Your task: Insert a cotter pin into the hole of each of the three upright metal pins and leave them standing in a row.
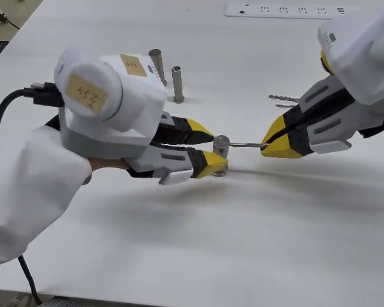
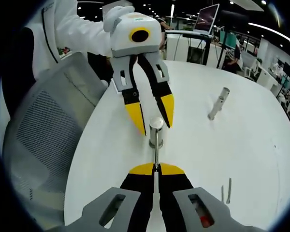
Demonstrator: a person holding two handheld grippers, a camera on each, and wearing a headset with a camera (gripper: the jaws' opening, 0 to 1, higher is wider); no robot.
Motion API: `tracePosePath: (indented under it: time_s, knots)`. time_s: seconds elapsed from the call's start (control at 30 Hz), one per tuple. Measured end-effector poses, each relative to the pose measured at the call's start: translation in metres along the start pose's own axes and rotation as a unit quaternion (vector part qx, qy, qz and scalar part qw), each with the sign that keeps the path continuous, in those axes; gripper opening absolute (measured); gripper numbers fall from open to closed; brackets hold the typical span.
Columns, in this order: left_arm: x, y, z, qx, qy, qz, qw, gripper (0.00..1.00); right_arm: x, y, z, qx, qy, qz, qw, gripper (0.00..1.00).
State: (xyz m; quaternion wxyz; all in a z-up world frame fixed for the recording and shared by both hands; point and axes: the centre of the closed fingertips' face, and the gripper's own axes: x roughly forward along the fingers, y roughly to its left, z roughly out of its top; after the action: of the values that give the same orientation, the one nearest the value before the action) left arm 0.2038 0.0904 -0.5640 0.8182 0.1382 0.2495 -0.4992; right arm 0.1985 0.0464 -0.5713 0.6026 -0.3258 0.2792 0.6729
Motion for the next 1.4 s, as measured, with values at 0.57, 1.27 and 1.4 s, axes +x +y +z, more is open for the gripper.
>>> tracePosePath:
  time_s: [0.57, 1.27, 1.4]
  knots:
    - [0.006, -0.016, -0.001, 0.088, 0.021, -0.054, 0.9945, 0.10, 0.001, 0.001, -0.003, 0.028, -0.022, -0.009, 0.9993, 0.00]
    - [0.010, -0.019, 0.001, 0.107, 0.030, -0.096, 0.9891, 0.10, 0.004, 0.009, 0.003, 0.004, -0.020, 0.000, 0.9998, 0.00]
    - [0.010, -0.019, 0.001, 0.111, 0.032, -0.103, 0.9879, 0.10, 0.005, 0.005, 0.002, -0.007, -0.012, -0.001, 0.9999, 0.00]
